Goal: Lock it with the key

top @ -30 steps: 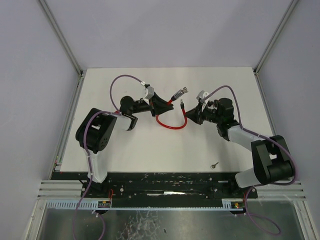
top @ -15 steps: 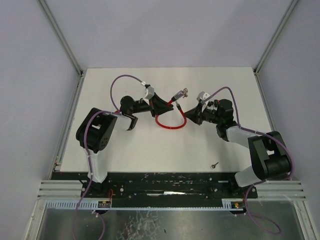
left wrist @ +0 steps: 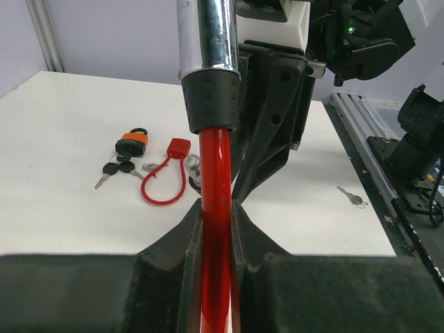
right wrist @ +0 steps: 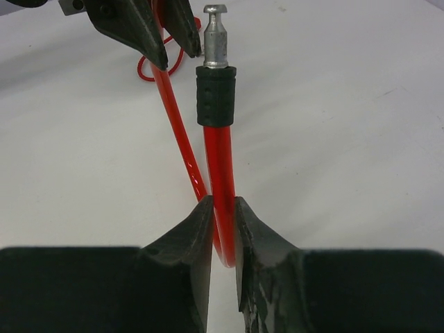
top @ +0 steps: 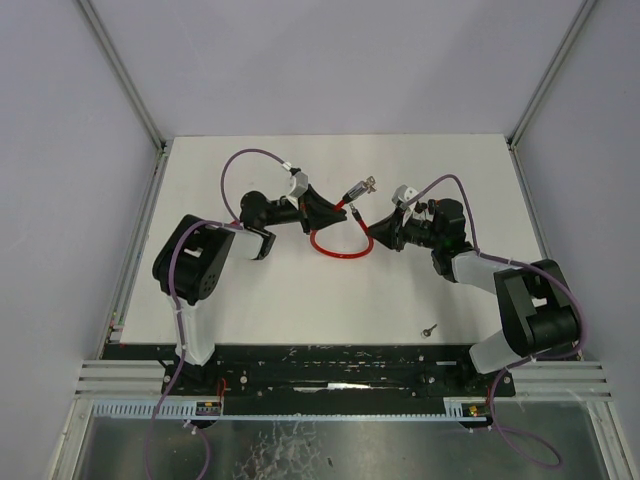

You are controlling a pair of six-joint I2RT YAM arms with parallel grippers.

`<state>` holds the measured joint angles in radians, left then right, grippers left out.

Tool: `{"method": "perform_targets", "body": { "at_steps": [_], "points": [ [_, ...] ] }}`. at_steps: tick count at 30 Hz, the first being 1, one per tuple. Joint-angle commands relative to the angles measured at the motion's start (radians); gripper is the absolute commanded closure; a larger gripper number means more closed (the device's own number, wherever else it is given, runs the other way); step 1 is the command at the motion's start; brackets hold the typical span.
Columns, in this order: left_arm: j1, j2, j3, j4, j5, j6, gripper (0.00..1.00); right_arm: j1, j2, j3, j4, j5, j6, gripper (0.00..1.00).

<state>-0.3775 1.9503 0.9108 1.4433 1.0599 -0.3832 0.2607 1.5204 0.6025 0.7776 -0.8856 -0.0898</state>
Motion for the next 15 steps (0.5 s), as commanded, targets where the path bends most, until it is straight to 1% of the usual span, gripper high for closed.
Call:
{"method": "perform_targets", "body": {
  "at_steps": [1, 4, 7, 10, 13, 15],
  "points": [
    [0.0, 0.019, 0.03, 0.061, 0.018, -0.018, 1.0, 0.006, 0.027, 0.003, -0.028, -0.051, -0.016, 0.77],
    [0.001, 0.02, 0.032, 0.065, 0.022, -0.023, 1.0, 0.006, 0.032, 0.004, -0.028, -0.055, -0.017, 0.76],
    [0.0, 0.024, 0.033, 0.077, 0.025, -0.032, 1.0, 0.006, 0.033, 0.005, -0.028, -0.05, -0.018, 0.72],
    [0.0, 0.024, 0.034, 0.083, 0.03, -0.036, 1.0, 0.007, 0.031, 0.005, -0.03, -0.045, -0.023, 0.7],
    [0.0, 0.028, 0.036, 0.09, 0.034, -0.044, 1.0, 0.007, 0.034, 0.005, -0.028, -0.044, -0.024, 0.7],
    [0.0, 0.027, 0.036, 0.093, 0.036, -0.046, 1.0, 0.006, 0.029, 0.001, -0.018, -0.04, -0.019, 0.73]
  ]
}}
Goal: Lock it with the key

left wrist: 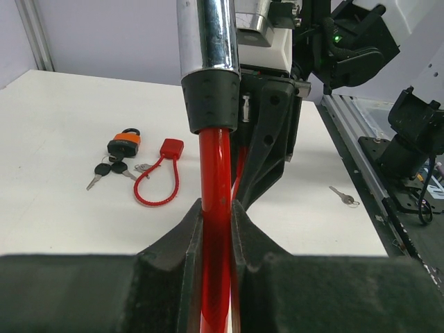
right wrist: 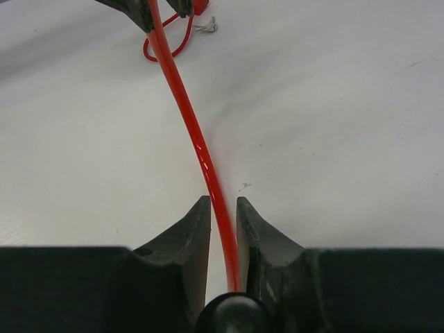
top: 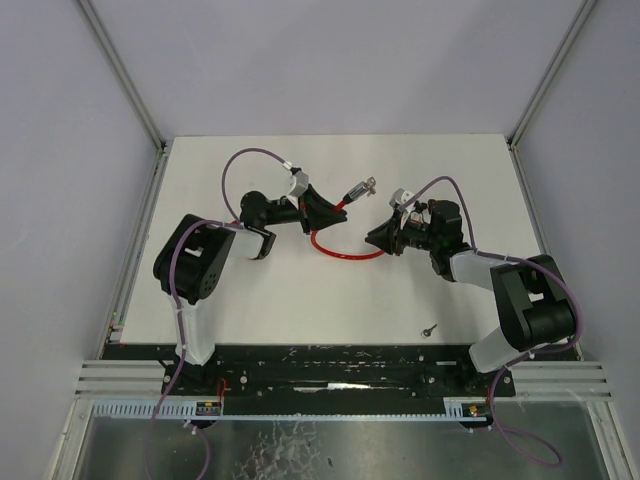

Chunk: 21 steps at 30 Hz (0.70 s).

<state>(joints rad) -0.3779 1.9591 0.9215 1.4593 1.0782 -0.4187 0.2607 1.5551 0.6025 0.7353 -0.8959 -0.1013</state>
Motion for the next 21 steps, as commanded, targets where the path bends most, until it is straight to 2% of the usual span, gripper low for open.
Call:
{"method": "perform_targets", "body": {
  "at_steps": [1, 12, 16, 21],
  "points": [
    [0.0, 0.018, 0.025, 0.078, 0.018, -0.011, 1.0, 0.006, -0.009, -0.006, 0.04, -0.025, -0.002, 0.75],
    [0.001, 0.046, 0.048, 0.137, 0.017, -0.094, 1.0, 0.006, 0.036, 0.03, 0.103, -0.01, 0.165, 0.73],
    [0.003, 0.046, 0.049, 0.142, -0.055, -0.129, 1.0, 0.006, 0.102, 0.04, 0.159, -0.01, 0.263, 0.73],
    [0.026, 0.009, 0.002, 0.146, -0.203, -0.15, 1.0, -0.012, 0.1, 0.074, 0.082, -0.009, 0.268, 0.71]
  ]
}}
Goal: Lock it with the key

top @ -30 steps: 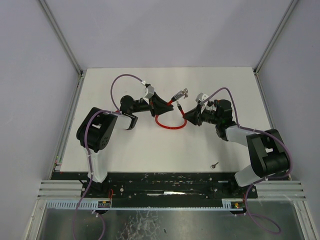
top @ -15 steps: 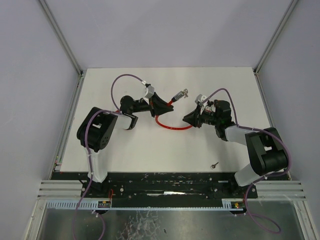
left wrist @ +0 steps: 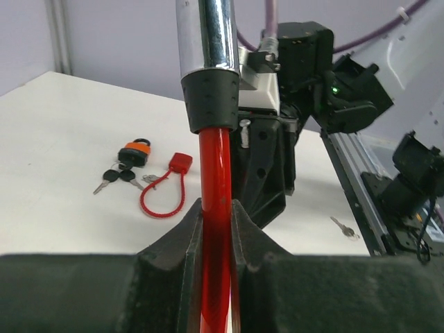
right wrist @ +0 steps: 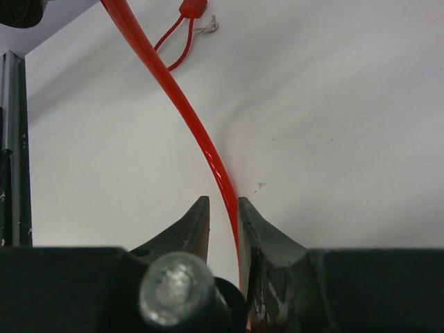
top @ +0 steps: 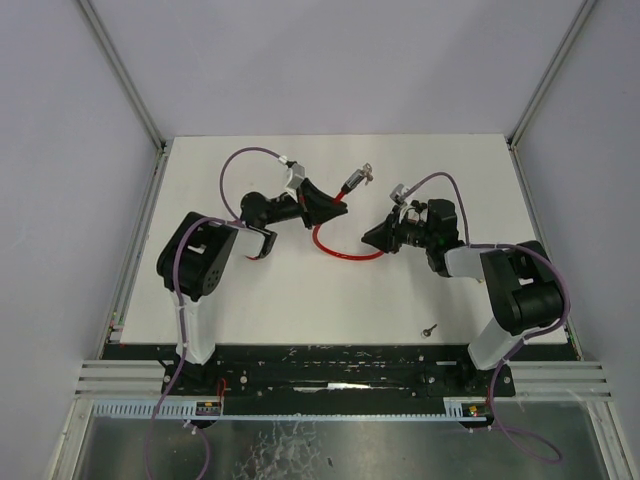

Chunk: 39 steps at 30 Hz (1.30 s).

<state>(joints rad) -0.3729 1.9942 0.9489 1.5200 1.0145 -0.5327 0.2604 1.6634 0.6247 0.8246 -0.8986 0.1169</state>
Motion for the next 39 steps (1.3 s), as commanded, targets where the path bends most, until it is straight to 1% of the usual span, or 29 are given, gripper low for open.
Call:
{"method": "perform_targets", "body": {
  "at_steps": [1, 6, 9, 12, 15, 17, 18, 19, 20, 22, 24, 27, 30, 33, 37, 39],
  "points": [
    [0.028, -0.036, -0.035, 0.086, -0.182, -0.048, 1.0, -0.024, -0.012, 0.056, -0.009, -0.01, 0.06, 0.71],
    [0.043, -0.076, -0.075, 0.091, -0.335, -0.145, 1.0, -0.04, -0.013, 0.07, -0.014, -0.028, 0.105, 0.71],
    [0.043, -0.118, -0.075, 0.091, -0.389, -0.237, 1.0, -0.042, -0.019, 0.088, -0.018, -0.045, 0.146, 0.71],
    [0.044, -0.193, -0.066, 0.085, -0.441, -0.281, 1.0, -0.049, -0.034, 0.112, -0.029, -0.064, 0.199, 0.7],
    [0.046, -0.298, -0.019, -0.009, -0.478, -0.285, 1.0, -0.069, -0.05, 0.136, 0.0, -0.109, 0.301, 0.69],
    [0.041, -0.353, 0.027, -0.105, -0.505, -0.266, 1.0, -0.083, -0.059, 0.142, 0.086, -0.147, 0.434, 0.66],
    [0.04, -0.376, 0.052, -0.164, -0.52, -0.263, 1.0, -0.091, -0.064, 0.141, 0.147, -0.16, 0.529, 0.63],
    [0.04, -0.395, 0.074, -0.196, -0.54, -0.265, 1.0, -0.097, -0.072, 0.139, 0.21, -0.169, 0.575, 0.6],
    [0.039, -0.415, 0.099, -0.224, -0.565, -0.272, 1.0, -0.103, -0.081, 0.139, 0.268, -0.17, 0.657, 0.57],
    [0.034, -0.442, 0.158, -0.292, -0.606, -0.289, 1.0, -0.106, -0.094, 0.152, 0.368, -0.166, 0.772, 0.54],
    [0.013, -0.467, 0.226, -0.379, -0.655, -0.28, 1.0, -0.105, -0.096, 0.178, 0.471, -0.153, 0.897, 0.51],
    [-0.039, -0.488, 0.335, -0.493, -0.727, -0.234, 1.0, -0.109, -0.088, 0.229, 0.63, -0.089, 1.079, 0.39],
    [-0.079, -0.5, 0.423, -0.584, -0.811, -0.197, 1.0, -0.11, -0.086, 0.28, 0.702, -0.03, 1.197, 0.35],
    [-0.115, -0.509, 0.477, -0.64, -0.903, -0.169, 1.0, -0.112, -0.104, 0.306, 0.689, 0.037, 1.25, 0.29],
    [-0.118, -0.51, 0.513, -0.65, -0.987, -0.199, 1.0, -0.128, -0.156, 0.29, 0.587, 0.126, 1.209, 0.25],
    [-0.118, -0.507, 0.54, -0.666, -1.012, -0.202, 1.0, -0.141, -0.166, 0.285, 0.571, 0.137, 1.197, 0.24]
  ]
}}
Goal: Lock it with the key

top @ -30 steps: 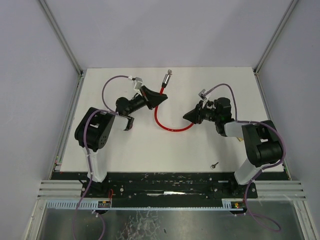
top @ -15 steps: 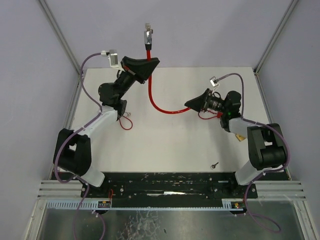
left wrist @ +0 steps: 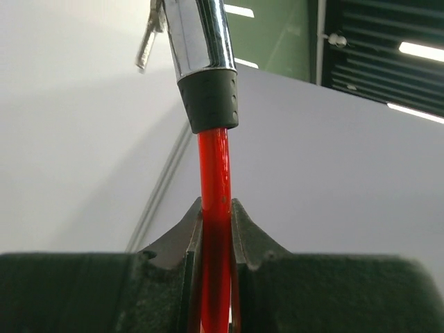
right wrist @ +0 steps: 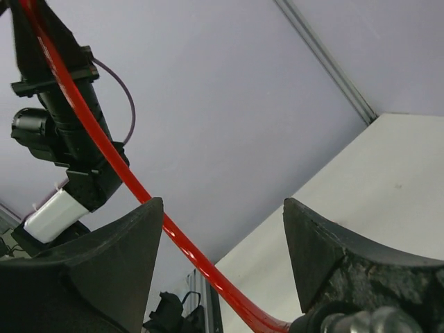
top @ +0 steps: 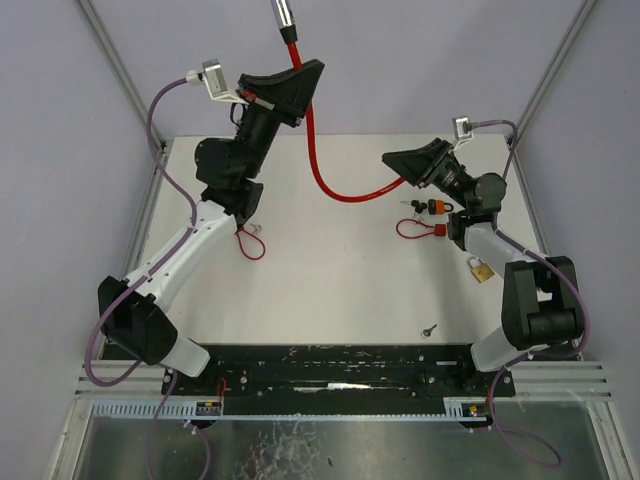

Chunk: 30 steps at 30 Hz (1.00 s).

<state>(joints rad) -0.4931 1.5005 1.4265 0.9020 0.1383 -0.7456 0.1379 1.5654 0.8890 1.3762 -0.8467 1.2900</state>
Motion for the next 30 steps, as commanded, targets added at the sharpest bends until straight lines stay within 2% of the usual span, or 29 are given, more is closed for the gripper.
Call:
{"method": "perform_targets", "body": {
  "at_steps": [1, 5, 11, 17, 26, 30],
  "points": [
    [0.003, -0.011, 0.076, -0.054, -0.147, 0.012, 1.0, -0.025, -0.065, 0.021, 0.024, 0.082, 0.045, 0.24],
    [0.002, 0.013, 0.154, -0.078, -0.168, 0.017, 1.0, -0.049, -0.039, 0.011, 0.101, 0.082, 0.158, 0.23],
    [0.002, 0.049, 0.294, -0.104, -0.168, 0.005, 1.0, -0.08, -0.024, 0.011, 0.132, 0.069, 0.231, 0.19],
    [0.002, 0.05, 0.378, -0.148, -0.199, 0.051, 1.0, -0.124, 0.018, 0.036, 0.305, 0.059, 0.412, 0.13],
    [0.002, 0.101, 0.47, -0.159, -0.216, 0.014, 1.0, -0.126, -0.024, -0.042, 0.277, 0.115, 0.385, 0.1],
    [0.002, 0.12, 0.536, -0.173, -0.237, 0.025, 1.0, -0.13, -0.028, -0.103, 0.214, 0.14, 0.35, 0.1]
  ]
}}
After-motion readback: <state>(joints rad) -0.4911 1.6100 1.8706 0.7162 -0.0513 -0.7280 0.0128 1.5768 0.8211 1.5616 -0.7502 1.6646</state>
